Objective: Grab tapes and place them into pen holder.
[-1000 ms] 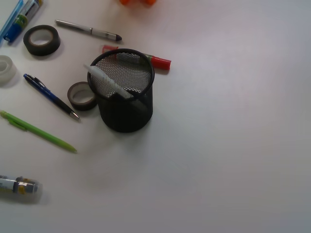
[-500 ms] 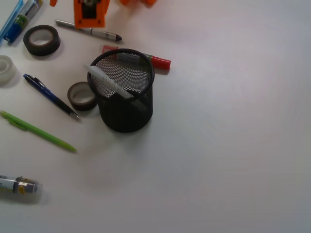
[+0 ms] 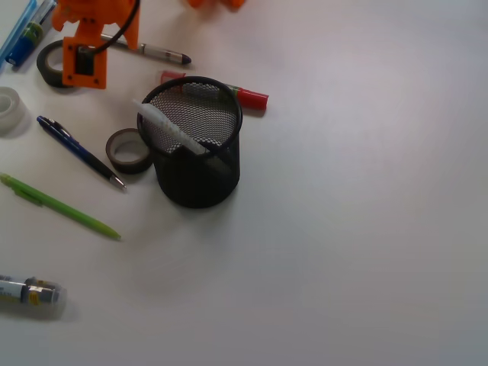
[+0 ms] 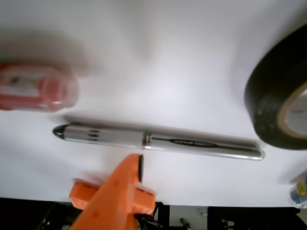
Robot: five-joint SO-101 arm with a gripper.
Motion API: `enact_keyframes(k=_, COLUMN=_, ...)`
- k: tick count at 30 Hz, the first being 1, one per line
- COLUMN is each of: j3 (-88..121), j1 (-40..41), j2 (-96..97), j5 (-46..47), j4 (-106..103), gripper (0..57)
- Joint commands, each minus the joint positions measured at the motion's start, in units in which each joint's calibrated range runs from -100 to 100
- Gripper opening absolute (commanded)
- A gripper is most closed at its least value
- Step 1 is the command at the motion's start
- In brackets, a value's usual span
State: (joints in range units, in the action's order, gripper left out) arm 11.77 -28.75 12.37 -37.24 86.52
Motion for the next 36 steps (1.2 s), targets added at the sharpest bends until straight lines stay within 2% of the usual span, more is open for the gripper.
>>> enact_keyframes(k=1, j3=-3.53, j1=-2.69, j2=3.23, j5=1.47, j4=1.4, gripper=41.7)
enact_keyframes(k=10, j3=-10.95, j1=1.27, j2=4.76, j5=2.05, j4=4.12, gripper=40.2)
enact_keyframes(k=16, j3=-10.59, j1=-0.67, j2=4.93, j5=2.05, j4=3.85, gripper=40.2)
enact_keyframes(k=36, j3=-11.32, j1=0.3, j2=16.15, j5=3.13, j4=0.18, gripper=39.4)
